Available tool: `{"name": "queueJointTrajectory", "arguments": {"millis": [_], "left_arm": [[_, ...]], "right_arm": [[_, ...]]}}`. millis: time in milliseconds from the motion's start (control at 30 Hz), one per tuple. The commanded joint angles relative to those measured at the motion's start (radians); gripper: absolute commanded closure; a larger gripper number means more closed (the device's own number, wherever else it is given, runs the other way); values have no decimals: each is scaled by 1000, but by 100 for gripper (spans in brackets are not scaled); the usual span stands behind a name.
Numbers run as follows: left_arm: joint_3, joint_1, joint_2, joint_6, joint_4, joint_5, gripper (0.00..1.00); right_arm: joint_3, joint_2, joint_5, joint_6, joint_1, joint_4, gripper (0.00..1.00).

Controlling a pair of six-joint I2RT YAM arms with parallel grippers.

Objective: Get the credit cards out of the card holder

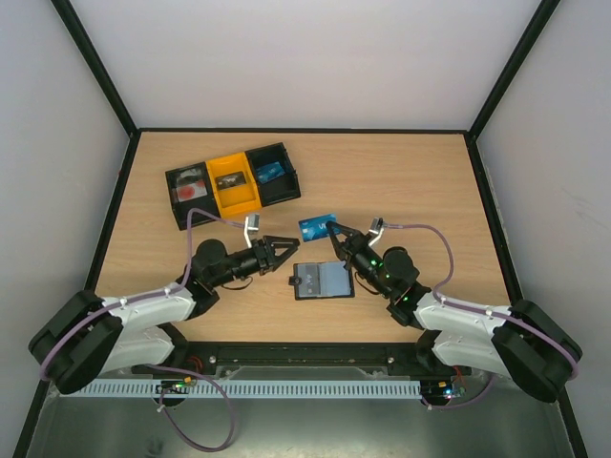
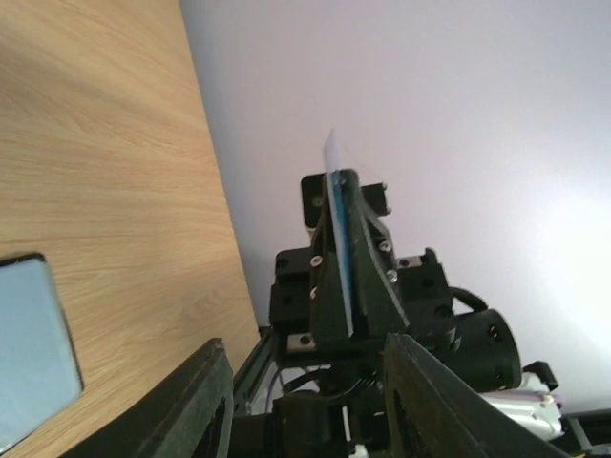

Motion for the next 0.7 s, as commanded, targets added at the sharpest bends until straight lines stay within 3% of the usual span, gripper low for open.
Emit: {"name": "queueJointTrajectory", "arguments": {"millis": [0, 333, 667], "left_arm": [[64, -5, 29, 28, 69, 1, 56], [80, -7, 75, 28, 123, 31, 74], [100, -12, 105, 25, 142, 67, 83]], "right_arm": [[24, -8, 10, 23, 9, 38, 98], [6, -27, -3, 37, 13, 11, 98], [-1, -9, -10, 48, 13, 21, 98]]}}
